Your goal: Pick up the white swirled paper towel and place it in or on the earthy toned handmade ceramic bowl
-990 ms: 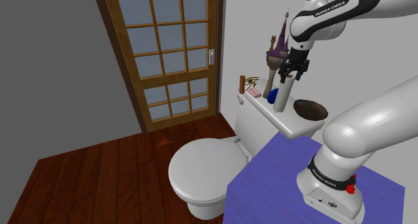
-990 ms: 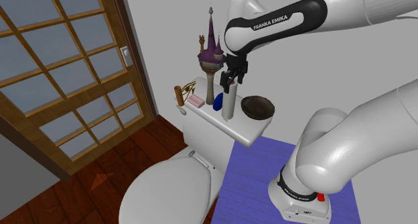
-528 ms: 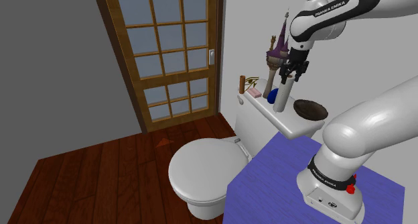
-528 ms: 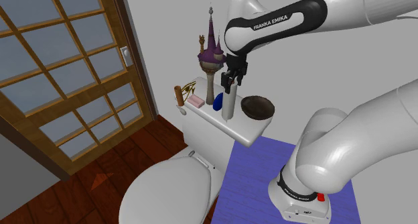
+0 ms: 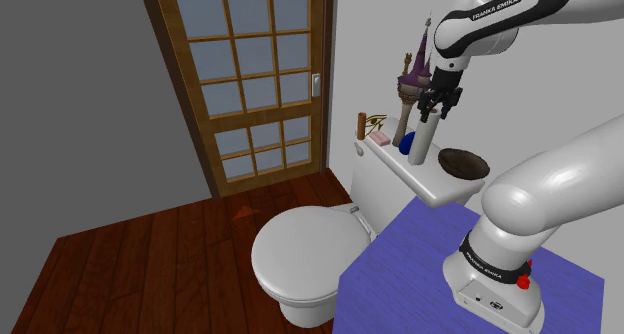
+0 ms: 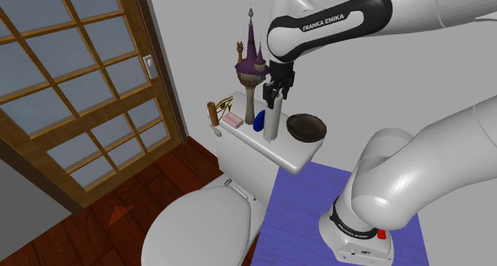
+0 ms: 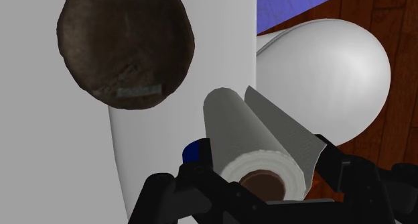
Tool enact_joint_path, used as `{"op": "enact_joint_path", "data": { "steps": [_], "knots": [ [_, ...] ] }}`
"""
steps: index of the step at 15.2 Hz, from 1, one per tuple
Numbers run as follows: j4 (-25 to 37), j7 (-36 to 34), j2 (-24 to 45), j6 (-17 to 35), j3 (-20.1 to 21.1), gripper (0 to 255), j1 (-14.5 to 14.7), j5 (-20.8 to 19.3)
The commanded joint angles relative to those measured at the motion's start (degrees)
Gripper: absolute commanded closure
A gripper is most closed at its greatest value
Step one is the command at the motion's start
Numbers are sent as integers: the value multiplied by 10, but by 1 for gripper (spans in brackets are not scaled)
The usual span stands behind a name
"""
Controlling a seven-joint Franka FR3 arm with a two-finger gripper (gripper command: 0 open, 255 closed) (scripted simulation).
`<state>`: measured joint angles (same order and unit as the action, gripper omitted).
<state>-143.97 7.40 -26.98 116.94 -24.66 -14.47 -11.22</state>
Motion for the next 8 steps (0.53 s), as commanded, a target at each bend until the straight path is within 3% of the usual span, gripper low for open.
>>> {"op": "enact_joint_path", "data": {
  "steps": [1,8],
  "knots": [
    [10,-1,-7,-17,3,255,0,0],
    [52,-3,-24,-75,14,255,1,4]
  ]
}}
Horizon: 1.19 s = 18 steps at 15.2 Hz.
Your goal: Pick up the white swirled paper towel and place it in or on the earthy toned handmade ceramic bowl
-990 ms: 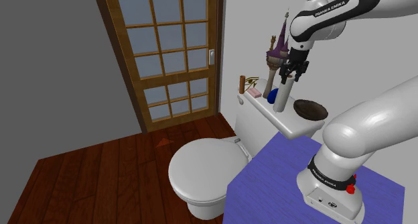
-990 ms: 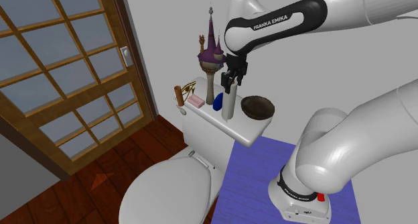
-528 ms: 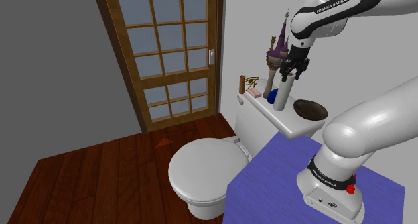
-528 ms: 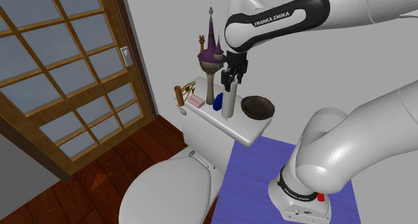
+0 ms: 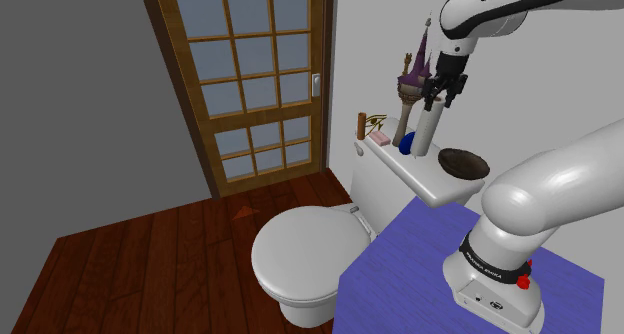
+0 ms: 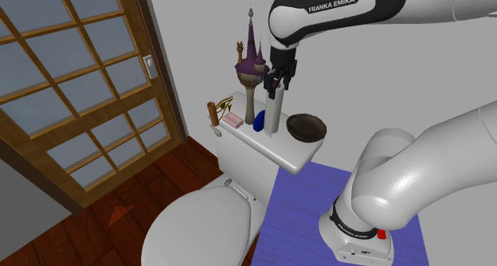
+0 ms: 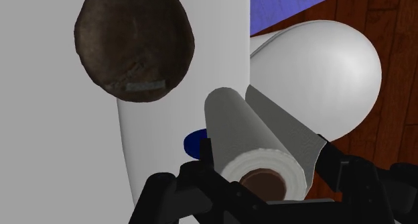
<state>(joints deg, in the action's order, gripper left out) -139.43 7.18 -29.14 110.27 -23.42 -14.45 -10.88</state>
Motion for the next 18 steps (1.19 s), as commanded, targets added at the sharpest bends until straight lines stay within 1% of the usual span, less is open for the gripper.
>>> {"op": "enact_joint_path", "data": {
  "steps": [1,12,18],
  "knots": [
    [13,-1,-4,-17,3,255,1,1],
    [90,0,-13,-103,17,255,4,9],
    [128,55,-60,-180,-12,255,-25,-21]
  ]
}}
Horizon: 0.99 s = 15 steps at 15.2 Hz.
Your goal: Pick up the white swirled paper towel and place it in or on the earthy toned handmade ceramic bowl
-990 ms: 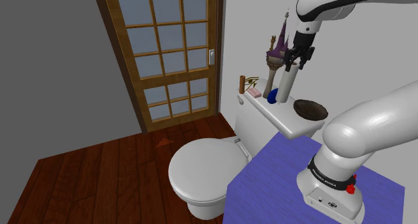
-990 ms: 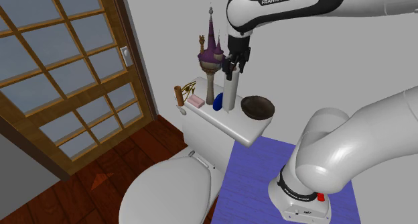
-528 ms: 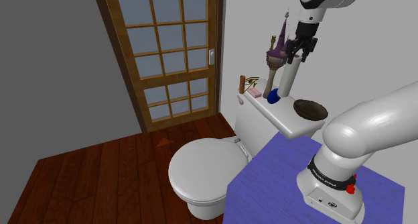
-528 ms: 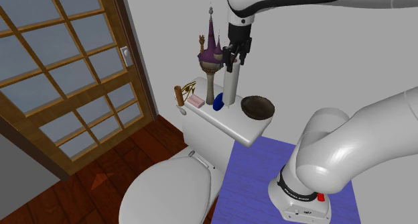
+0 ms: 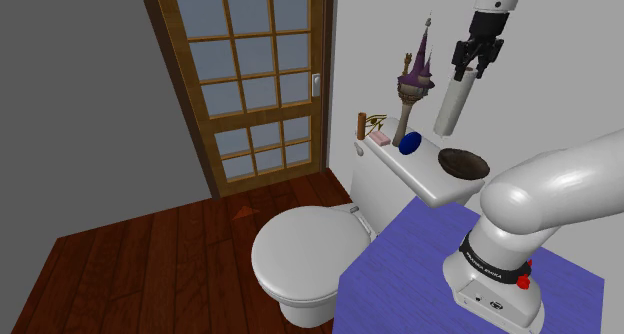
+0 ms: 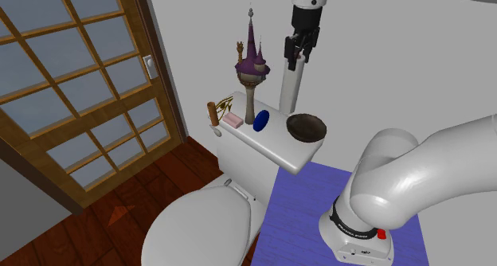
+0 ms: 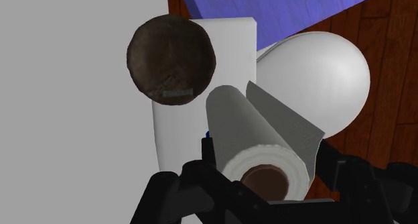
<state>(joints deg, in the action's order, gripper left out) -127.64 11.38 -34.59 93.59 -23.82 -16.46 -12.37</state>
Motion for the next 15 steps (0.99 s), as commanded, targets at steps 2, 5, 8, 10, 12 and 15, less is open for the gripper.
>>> {"op": "enact_joint_path", "data": {
  "steps": [2,5,8,10,12,15],
  "knots": [
    [28,34,-15,-39,-18,255,-14,-16],
    [59,66,-26,-75,-35,255,-24,-30],
    [85,90,-29,-100,-48,255,-31,-40],
    [66,88,-34,-86,-50,255,-32,-42],
    [48,87,-39,-72,-52,255,-34,-45],
    [21,85,-45,-51,-57,255,-37,-50]
  ]
}}
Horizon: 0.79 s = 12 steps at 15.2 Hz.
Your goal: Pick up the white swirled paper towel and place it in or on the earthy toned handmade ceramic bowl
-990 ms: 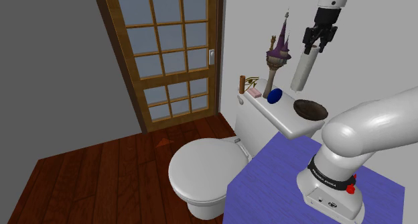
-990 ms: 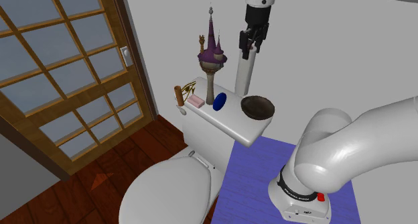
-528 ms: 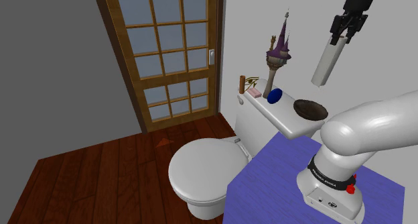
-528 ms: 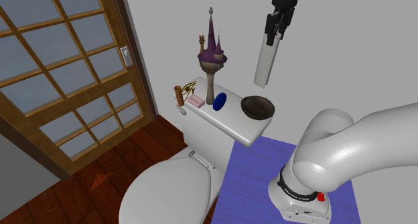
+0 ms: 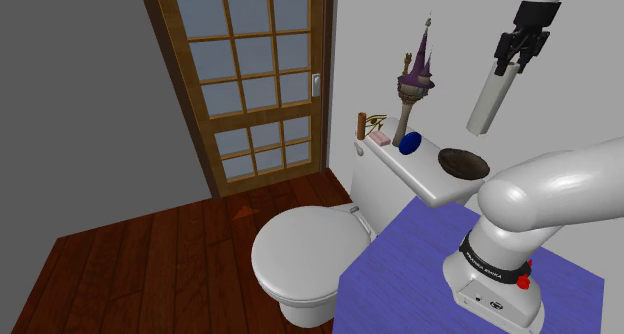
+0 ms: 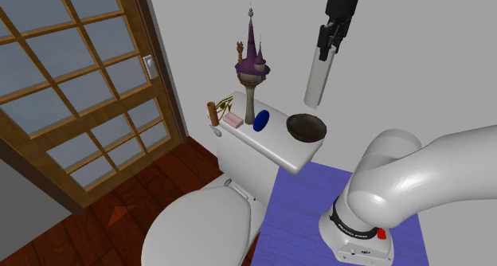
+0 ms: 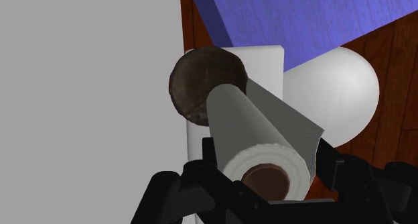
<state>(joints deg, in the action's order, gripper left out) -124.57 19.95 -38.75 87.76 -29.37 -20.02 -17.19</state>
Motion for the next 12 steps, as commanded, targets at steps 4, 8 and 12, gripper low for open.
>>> {"op": "enact_joint_path", "data": {
  "steps": [4,8,12],
  "knots": [
    [-44,-3,-9,35,-7,255,-4,-8],
    [-76,-5,-13,64,-14,255,-8,-15],
    [-107,-7,-15,93,-22,255,-10,-21]
  ]
}}
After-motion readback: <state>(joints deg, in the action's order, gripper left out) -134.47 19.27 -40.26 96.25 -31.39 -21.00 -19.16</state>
